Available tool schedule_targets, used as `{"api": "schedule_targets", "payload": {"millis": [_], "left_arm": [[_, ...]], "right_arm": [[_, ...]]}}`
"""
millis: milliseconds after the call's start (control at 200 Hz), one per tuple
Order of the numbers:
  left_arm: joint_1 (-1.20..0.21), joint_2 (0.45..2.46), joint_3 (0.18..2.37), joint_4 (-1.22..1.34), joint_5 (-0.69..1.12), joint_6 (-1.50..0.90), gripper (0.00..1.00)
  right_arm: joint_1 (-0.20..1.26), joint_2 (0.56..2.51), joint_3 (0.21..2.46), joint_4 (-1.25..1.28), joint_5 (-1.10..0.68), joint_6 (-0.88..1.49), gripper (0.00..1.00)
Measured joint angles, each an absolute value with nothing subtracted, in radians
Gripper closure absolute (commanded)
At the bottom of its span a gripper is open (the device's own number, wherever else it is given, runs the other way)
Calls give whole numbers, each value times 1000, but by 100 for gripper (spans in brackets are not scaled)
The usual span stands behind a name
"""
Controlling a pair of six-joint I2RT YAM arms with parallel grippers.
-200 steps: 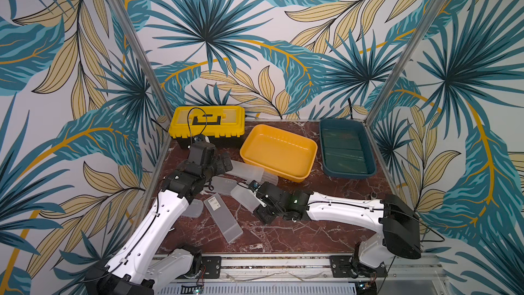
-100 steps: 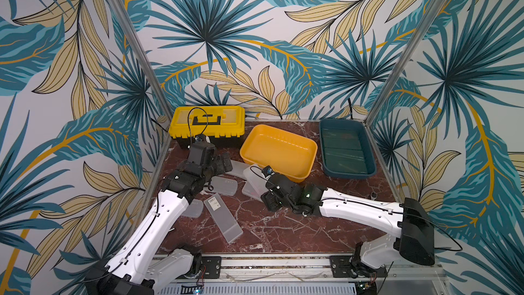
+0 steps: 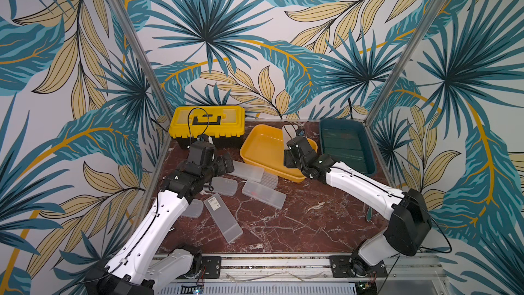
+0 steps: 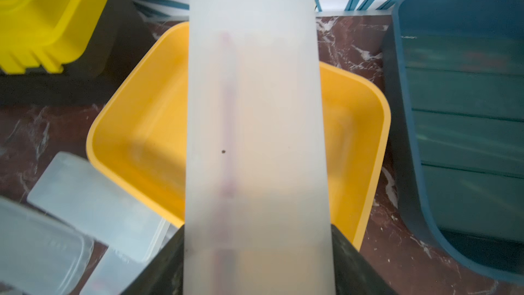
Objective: Place the pencil cases by color into the storage box
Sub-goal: Place the pencil case at the storage box.
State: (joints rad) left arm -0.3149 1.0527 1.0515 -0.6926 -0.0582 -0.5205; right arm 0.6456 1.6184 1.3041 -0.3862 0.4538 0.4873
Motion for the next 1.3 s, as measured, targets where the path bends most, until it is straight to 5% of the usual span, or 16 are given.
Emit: {"api": "schedule_targets", "payload": {"millis": [1297], "left_arm": [[-315,989,1004,-671,84,-535,0]], "right_arm": [[548,1991,1449,-432,512,814,43]]}}
